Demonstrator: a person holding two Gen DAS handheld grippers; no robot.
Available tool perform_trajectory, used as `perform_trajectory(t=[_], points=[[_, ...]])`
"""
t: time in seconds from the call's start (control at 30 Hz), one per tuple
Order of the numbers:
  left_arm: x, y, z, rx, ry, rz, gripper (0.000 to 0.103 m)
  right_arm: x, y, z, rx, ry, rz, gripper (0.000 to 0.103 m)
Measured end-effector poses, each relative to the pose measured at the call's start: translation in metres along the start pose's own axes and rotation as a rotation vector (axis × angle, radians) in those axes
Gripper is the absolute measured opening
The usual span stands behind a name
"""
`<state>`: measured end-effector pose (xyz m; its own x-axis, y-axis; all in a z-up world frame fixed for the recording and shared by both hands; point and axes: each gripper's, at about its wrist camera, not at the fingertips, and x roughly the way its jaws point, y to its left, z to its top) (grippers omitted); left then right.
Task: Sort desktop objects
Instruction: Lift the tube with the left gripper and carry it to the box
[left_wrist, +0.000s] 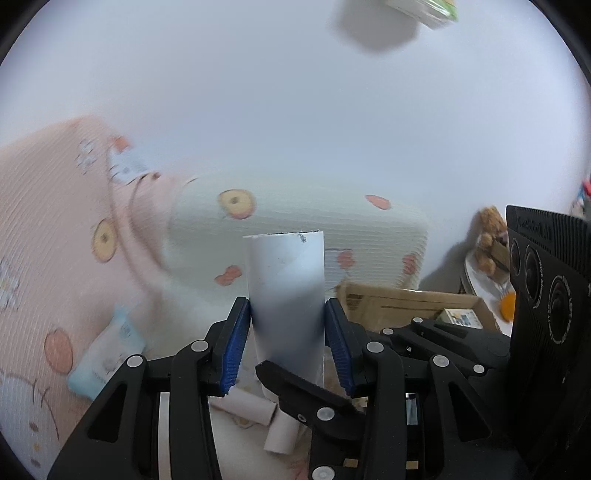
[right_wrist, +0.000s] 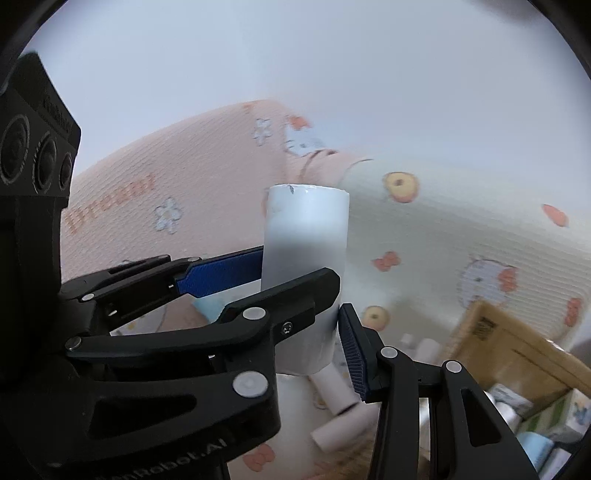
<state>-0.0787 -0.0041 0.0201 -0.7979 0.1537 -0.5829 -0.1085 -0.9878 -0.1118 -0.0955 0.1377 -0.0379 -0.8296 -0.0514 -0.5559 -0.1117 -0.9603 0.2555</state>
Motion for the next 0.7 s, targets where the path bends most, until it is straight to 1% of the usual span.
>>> perform_trajectory(t=[0.2, 0.3, 0.4, 0.53, 0.7], points=[[0.013, -0.043, 0.011, 0.091, 0.001, -0.038, 0.045, -0.025, -0.028, -0.005, 0.031, -0.036, -0.067, 0.043], [0.02, -0.056, 0.013, 0.118, 0.008, -0.055, 0.045, -0.036, -0.043, -0.008, 0.046, -0.051, -0.092, 0.043], [0.029, -0.067, 0.015, 0.141, 0.034, -0.072, 0.045, -0.043, -0.053, -0.011, 0.061, -0.051, -0.108, 0.043], [0.049, -0.083, 0.016, 0.176, 0.094, -0.099, 0.045, -0.048, -0.074, -0.019, 0.101, -0.032, -0.126, 0.043], [0.076, -0.105, 0.012, 0.208, 0.205, -0.128, 0.045, -0.048, -0.101, -0.032, 0.169, 0.029, -0.126, 0.043]])
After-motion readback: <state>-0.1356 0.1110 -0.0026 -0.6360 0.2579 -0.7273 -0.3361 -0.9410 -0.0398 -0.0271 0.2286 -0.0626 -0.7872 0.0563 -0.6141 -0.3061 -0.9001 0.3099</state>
